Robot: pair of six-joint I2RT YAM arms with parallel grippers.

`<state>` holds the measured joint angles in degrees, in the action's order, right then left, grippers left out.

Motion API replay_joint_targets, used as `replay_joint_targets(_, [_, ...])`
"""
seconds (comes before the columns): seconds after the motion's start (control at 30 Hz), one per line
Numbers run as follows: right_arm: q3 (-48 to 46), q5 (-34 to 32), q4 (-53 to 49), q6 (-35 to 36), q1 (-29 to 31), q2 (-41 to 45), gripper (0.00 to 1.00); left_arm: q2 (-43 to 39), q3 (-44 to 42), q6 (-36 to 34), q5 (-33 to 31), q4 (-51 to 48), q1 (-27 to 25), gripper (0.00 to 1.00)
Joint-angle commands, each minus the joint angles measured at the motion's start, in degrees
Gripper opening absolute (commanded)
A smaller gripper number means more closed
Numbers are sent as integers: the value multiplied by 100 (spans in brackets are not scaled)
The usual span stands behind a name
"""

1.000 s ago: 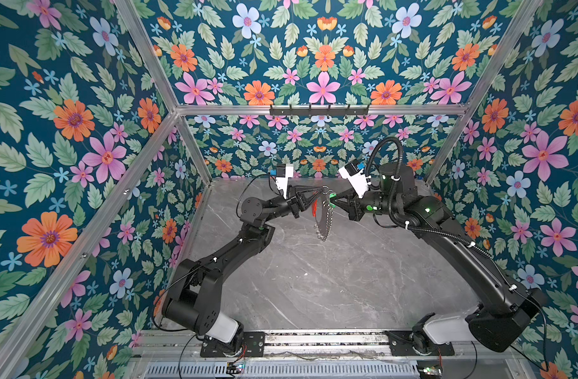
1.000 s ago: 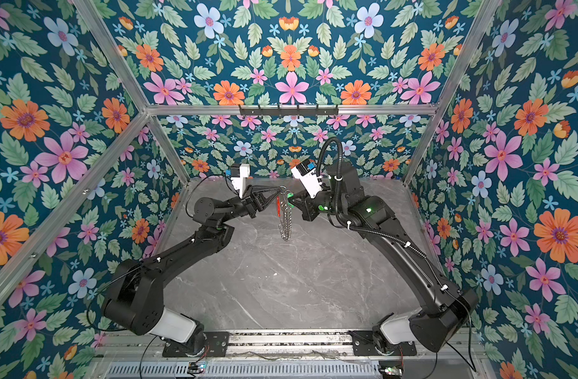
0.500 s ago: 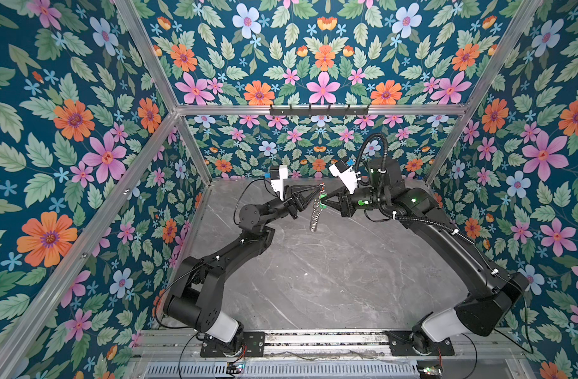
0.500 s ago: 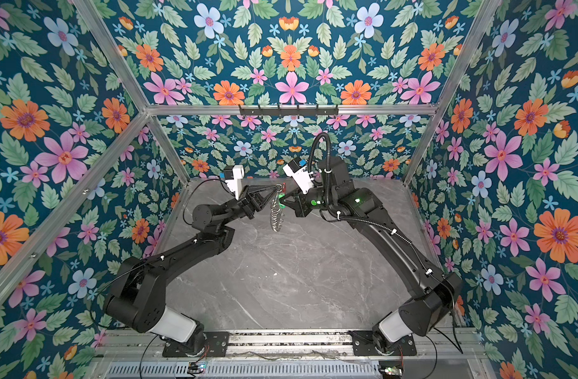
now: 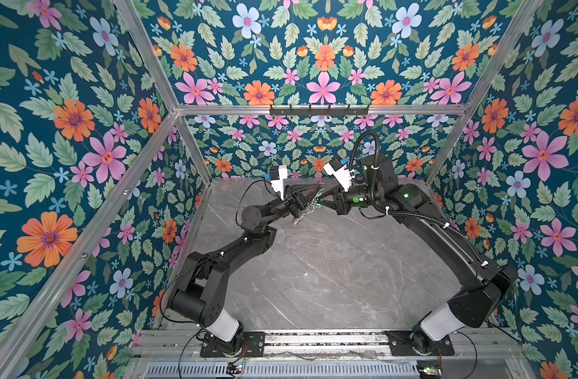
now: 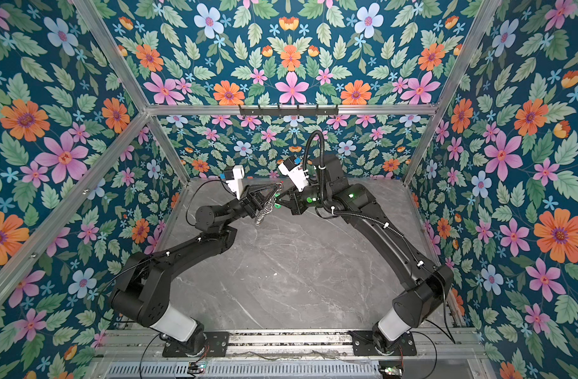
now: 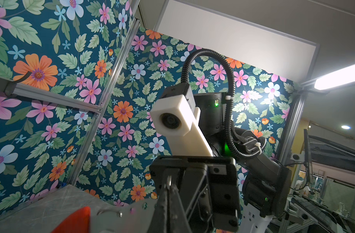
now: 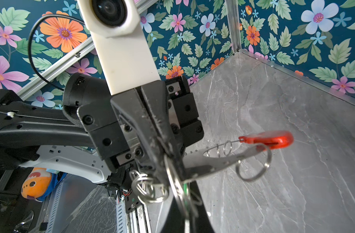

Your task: Put the keys on the keyring

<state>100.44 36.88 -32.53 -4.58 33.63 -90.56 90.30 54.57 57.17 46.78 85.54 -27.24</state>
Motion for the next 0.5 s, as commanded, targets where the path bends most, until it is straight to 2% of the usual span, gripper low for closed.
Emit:
replay_joint_targets(0.0, [24, 88, -56, 48, 21, -18, 0, 15, 45, 73, 50, 463, -19, 0])
replay_joint_targets(0.13, [-42, -212, -264, 204, 21, 53, 1, 31, 54, 77, 49, 490, -23, 0])
replay_joint_targets(0.2, [-140, -566, -349, 263, 12, 153, 21, 36, 50, 84, 47, 490, -22, 0])
replay_joint_targets(0.27, [-356, -983, -339, 337, 12, 333, 36, 36, 54, 84, 38, 492, -18, 0])
replay_joint_targets(0.37, [-801, -1297, -51, 352, 11, 699, 45, 35, 55, 108, 34, 499, -18, 0])
replay_joint_targets(0.47, [-1227, -1467, 381, 332, 10, 1025, 48, 47, 61, 128, 29, 516, -18, 0])
